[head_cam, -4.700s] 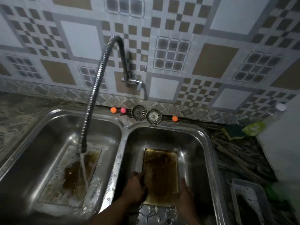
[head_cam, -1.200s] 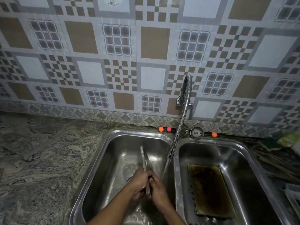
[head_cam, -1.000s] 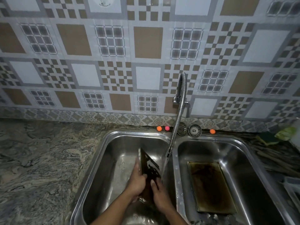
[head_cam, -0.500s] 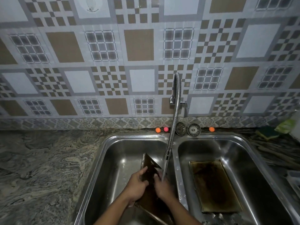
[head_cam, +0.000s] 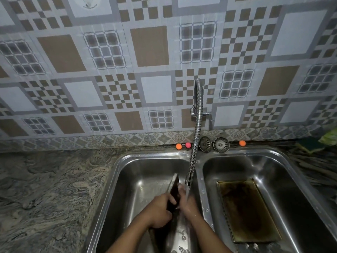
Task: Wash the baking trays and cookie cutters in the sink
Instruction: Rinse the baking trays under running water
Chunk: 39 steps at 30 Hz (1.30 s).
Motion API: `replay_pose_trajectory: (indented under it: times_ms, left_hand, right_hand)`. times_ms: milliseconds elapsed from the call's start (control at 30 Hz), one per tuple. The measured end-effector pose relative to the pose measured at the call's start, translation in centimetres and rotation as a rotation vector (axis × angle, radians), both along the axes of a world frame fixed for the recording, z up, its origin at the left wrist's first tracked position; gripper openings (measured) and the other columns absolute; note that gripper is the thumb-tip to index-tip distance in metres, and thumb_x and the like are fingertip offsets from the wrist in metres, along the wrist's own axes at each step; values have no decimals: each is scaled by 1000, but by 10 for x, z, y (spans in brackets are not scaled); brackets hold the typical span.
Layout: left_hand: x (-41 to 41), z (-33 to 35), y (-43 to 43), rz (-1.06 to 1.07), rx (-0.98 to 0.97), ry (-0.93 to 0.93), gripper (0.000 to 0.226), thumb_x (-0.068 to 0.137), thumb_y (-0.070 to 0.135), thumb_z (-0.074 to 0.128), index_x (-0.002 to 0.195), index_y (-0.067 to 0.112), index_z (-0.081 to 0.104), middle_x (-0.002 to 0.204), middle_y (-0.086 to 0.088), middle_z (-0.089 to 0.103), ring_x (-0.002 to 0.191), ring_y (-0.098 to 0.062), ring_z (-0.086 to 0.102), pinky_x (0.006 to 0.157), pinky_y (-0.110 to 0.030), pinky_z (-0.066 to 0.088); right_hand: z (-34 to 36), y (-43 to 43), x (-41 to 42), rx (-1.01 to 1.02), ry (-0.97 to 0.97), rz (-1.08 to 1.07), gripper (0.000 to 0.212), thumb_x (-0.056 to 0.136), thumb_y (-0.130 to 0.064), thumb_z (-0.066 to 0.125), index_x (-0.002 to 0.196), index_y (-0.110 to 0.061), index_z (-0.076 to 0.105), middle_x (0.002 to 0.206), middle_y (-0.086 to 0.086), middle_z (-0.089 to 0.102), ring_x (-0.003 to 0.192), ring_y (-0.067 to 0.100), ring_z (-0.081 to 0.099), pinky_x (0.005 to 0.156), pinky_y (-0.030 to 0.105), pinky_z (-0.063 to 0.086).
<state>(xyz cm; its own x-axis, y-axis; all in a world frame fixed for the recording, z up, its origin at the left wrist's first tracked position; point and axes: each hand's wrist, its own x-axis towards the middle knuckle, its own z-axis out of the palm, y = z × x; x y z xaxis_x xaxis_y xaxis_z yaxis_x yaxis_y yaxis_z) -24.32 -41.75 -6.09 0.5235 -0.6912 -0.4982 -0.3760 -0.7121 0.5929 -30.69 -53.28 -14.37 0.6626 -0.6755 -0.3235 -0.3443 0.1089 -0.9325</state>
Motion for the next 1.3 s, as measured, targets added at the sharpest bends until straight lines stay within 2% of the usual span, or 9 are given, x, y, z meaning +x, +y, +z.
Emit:
replay_pose_trajectory:
  times_ms: [100, 167, 267, 400, 800, 867, 967, 1133, 1300]
  left_hand:
    - [-4, 5, -17, -229, 127, -179, 40, 81, 3, 56, 114, 24, 52, 109, -2, 61, 92, -18, 62, 77, -32, 52]
    - [-8, 4, -24, -318, 173, -245, 49, 79, 0, 57, 122, 23, 48, 113, -6, 59, 94, -23, 63, 79, -37, 56]
    - [-15, 1, -23, -386, 226, -258, 41, 78, 2, 59, 110, 27, 52, 118, -5, 55, 103, -28, 62, 87, -41, 54]
    - [-23, 0, -11, -441, 227, -248, 35, 77, 3, 56, 100, 29, 55, 114, -3, 57, 102, -25, 61, 90, -39, 52]
    - [-20, 6, 37, -408, 121, -320, 36, 79, 4, 60, 97, 35, 56, 100, 14, 47, 92, -12, 53, 80, -30, 46]
    - [-24, 5, 32, -399, 42, -360, 21, 83, 11, 59, 95, 28, 59, 98, 13, 56, 92, -11, 55, 82, -32, 49]
    - [-37, -4, 21, -429, -40, -426, 17, 81, 12, 56, 85, 27, 48, 93, 5, 62, 91, -20, 60, 79, -39, 52]
    - [-48, -24, 30, -404, -182, -535, 38, 72, 9, 61, 92, 38, 46, 92, 7, 61, 86, -21, 60, 74, -36, 52]
    - [-56, -36, 40, -316, -272, -524, 48, 70, 8, 59, 113, 29, 63, 109, 1, 66, 91, -23, 64, 71, -29, 48]
  right_hand:
    - [14, -9, -7, 19, -108, -15, 47, 90, -58, 53, 103, -14, 60, 78, 7, 66, 68, 15, 63, 58, 21, 47]
    - [10, -15, -10, 135, -114, -44, 29, 92, -44, 59, 113, -23, 57, 83, 7, 69, 70, 22, 65, 57, 28, 51]
    - [0, -23, -20, 142, -43, -108, 20, 101, -31, 48, 119, -38, 52, 115, 6, 67, 98, 25, 65, 84, 36, 55]
    - [-4, -14, -34, 154, 12, -25, 23, 98, -30, 55, 120, -31, 49, 114, -5, 65, 107, 17, 62, 99, 41, 50]
    - [-6, 11, -39, 83, 48, -234, 17, 93, -25, 63, 87, -10, 60, 82, 14, 68, 71, 21, 63, 60, 29, 48]
    - [3, 15, -36, 82, 9, -232, 15, 93, -23, 63, 102, -13, 57, 100, 10, 68, 89, 20, 65, 76, 31, 53]
    - [16, 20, -41, -23, 113, -224, 55, 100, -30, 50, 150, -18, 32, 137, 8, 55, 119, 26, 56, 97, 37, 47]
    - [38, 10, -59, -148, -63, -349, 44, 94, -12, 61, 136, -6, 49, 119, 10, 65, 102, 18, 64, 73, 3, 43]
    - [44, 7, -48, -213, -112, -206, 48, 99, -31, 52, 143, -15, 43, 143, 4, 50, 132, 19, 48, 107, 25, 39]
